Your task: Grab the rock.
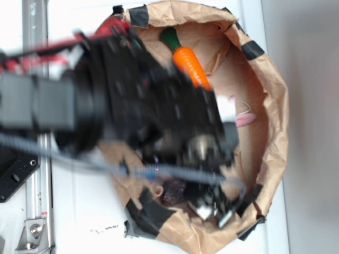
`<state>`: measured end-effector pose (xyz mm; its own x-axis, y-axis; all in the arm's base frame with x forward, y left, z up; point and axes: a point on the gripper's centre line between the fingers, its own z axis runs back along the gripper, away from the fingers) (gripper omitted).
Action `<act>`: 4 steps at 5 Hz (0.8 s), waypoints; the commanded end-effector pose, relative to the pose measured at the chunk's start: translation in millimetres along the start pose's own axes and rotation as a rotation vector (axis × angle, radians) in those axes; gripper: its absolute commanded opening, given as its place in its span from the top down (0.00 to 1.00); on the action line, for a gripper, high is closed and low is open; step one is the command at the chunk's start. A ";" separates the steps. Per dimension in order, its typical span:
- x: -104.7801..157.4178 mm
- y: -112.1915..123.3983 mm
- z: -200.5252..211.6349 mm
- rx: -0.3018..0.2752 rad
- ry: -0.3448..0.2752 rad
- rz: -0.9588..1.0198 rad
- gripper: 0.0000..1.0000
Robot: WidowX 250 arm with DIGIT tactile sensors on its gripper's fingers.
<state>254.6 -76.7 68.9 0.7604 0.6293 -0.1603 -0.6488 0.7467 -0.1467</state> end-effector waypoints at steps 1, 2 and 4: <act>-10.0 -19.8 -29.2 0.069 -0.065 -0.072 0.00; -4.1 -7.0 -39.6 0.035 -0.054 -0.107 0.00; 4.0 9.3 -50.6 -0.010 -0.042 -0.135 1.00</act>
<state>253.7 -80.5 19.5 0.8360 0.5352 -0.1211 -0.5484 0.8223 -0.1519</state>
